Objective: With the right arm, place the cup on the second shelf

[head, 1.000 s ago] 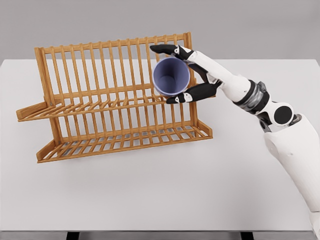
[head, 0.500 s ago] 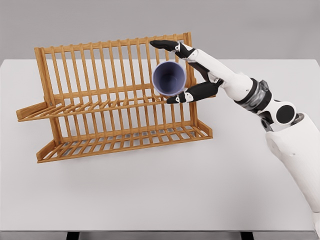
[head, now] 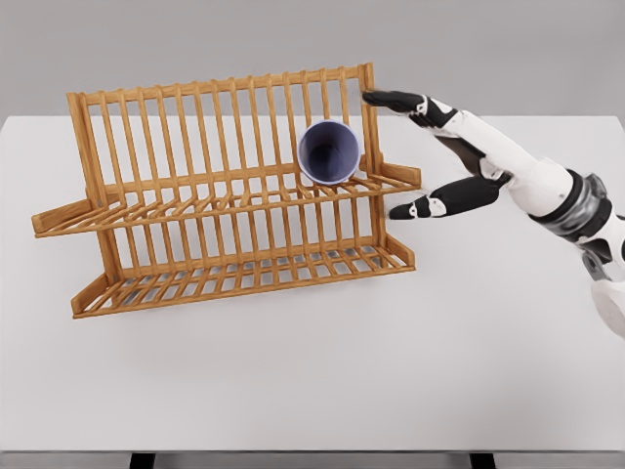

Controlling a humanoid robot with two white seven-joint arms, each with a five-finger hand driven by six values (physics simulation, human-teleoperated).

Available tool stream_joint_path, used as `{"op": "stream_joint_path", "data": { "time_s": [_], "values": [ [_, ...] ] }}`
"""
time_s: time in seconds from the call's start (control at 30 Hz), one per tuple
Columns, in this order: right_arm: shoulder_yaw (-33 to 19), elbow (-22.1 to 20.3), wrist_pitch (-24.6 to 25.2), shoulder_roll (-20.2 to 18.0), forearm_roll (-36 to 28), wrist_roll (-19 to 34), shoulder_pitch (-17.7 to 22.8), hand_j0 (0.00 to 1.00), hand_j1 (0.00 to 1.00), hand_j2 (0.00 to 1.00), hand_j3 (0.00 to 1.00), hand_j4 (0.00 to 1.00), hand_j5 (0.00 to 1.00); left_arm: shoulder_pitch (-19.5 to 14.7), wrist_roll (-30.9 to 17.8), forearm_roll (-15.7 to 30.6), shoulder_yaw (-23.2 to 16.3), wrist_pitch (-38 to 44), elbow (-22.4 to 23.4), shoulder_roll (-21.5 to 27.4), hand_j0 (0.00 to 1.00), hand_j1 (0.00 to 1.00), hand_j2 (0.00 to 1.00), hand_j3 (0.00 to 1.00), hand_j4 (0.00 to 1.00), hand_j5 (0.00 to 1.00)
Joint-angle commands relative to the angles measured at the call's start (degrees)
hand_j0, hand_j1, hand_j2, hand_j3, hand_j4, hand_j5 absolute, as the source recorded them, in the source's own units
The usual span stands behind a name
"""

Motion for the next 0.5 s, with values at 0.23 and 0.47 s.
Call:
{"op": "stream_joint_path", "data": {
  "time_s": [0.23,0.47],
  "values": [
    [-11.54,-3.35,0.16,-8.47,-2.66,-0.03,10.02,1.0,1.0,1.0,1.0,1.0,1.0,0.0,-0.02,-0.02,-0.01,0.03,0.03,0.0,1.0,1.0,1.0,1.0,1.0,1.0],
    [-13.48,-3.35,0.16,-9.26,-2.57,-0.03,12.66,1.0,1.0,1.0,1.0,1.0,1.0,0.0,-0.02,-0.02,-0.01,0.03,0.03,0.0,1.0,1.0,1.0,1.0,1.0,1.0]
  ]
}}
